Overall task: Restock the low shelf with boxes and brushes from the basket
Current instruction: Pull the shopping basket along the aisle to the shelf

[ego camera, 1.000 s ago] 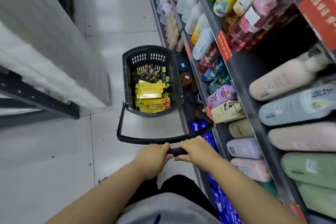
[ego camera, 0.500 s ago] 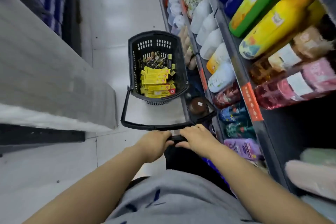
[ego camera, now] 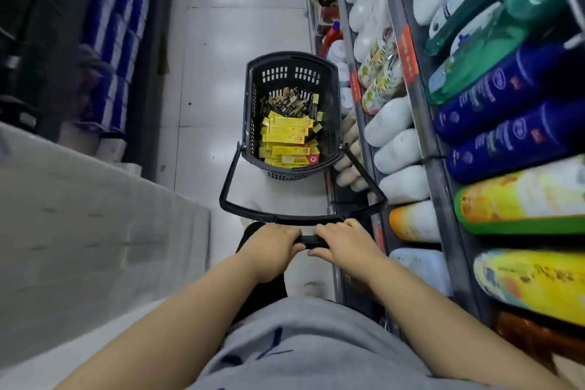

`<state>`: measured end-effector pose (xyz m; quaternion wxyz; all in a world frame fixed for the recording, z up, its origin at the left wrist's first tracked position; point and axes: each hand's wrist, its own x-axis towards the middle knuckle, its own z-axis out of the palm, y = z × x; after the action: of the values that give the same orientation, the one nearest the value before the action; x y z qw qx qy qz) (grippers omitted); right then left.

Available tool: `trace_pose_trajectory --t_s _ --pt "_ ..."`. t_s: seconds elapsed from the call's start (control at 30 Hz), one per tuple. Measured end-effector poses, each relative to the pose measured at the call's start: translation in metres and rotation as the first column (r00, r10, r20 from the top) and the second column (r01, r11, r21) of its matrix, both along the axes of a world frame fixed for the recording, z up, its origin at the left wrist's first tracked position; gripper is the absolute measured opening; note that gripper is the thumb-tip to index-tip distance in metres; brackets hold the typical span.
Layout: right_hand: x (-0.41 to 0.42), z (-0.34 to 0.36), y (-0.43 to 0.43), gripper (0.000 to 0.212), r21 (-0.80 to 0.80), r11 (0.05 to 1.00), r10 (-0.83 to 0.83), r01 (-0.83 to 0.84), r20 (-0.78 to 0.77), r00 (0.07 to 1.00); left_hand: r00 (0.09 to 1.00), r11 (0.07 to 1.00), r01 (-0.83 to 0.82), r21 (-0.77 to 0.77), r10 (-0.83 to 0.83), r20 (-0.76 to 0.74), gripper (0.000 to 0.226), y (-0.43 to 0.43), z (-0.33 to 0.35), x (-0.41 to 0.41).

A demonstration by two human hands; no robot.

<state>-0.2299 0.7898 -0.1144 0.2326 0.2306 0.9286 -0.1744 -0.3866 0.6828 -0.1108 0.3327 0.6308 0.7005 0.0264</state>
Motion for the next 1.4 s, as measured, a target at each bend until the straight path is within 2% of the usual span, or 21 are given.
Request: trace_pose_trajectory --t_s 0.2,0.3,0.4,0.47,0.63,0.8,1.03,1.23,1.4 --pt "-0.093 0.008 0.098 0.041 0.037 0.997 -0.075 0.075 0.015 0.997 0.996 0.998 0.059 -0.019 -0.057 0.075 0.032 0.11 0.006 -0.102" --pt "-0.149 0.021 0.154 0.042 0.122 0.984 -0.132 0.128 0.019 0.991 0.993 0.995 0.091 -0.026 -0.089 0.071 0.033 0.174 0.021 -0.158" --pt "-0.19 0.021 0.196 0.042 0.135 0.974 -0.183 0.18 0.01 0.983 0.992 0.994 0.101 -0.051 -0.096 0.088 0.033 0.225 0.026 -0.202" --pt "-0.212 0.016 0.223 0.043 0.109 0.979 -0.175 0.172 0.018 0.984 0.991 0.994 0.09 -0.054 -0.085 0.099 0.032 0.251 0.021 -0.225" --pt "-0.258 0.0 0.302 0.047 0.102 0.989 -0.107 0.109 -0.023 0.994 0.99 0.996 0.065 0.055 -0.071 0.119 0.028 0.321 0.007 -0.275" --pt "-0.322 0.003 0.411 0.043 0.043 0.991 -0.127 0.128 -0.021 0.992 0.999 1.0 0.008 -0.02 -0.007 0.053 0.03 0.427 0.007 -0.329" --pt "-0.421 0.019 0.546 0.043 0.039 0.997 -0.062 0.064 -0.034 0.997 0.997 0.997 -0.056 -0.052 0.053 -0.049 0.031 0.559 0.023 -0.413" --pt "-0.484 0.016 0.632 0.046 0.057 0.998 -0.021 0.024 -0.055 0.998 0.998 0.999 -0.05 -0.006 0.05 -0.034 0.031 0.639 0.023 -0.482" --pt "-0.538 0.007 0.705 0.044 0.029 0.999 -0.045 0.046 -0.015 0.999 0.998 0.999 0.035 -0.02 -0.036 -0.051 0.032 0.714 0.009 -0.543"
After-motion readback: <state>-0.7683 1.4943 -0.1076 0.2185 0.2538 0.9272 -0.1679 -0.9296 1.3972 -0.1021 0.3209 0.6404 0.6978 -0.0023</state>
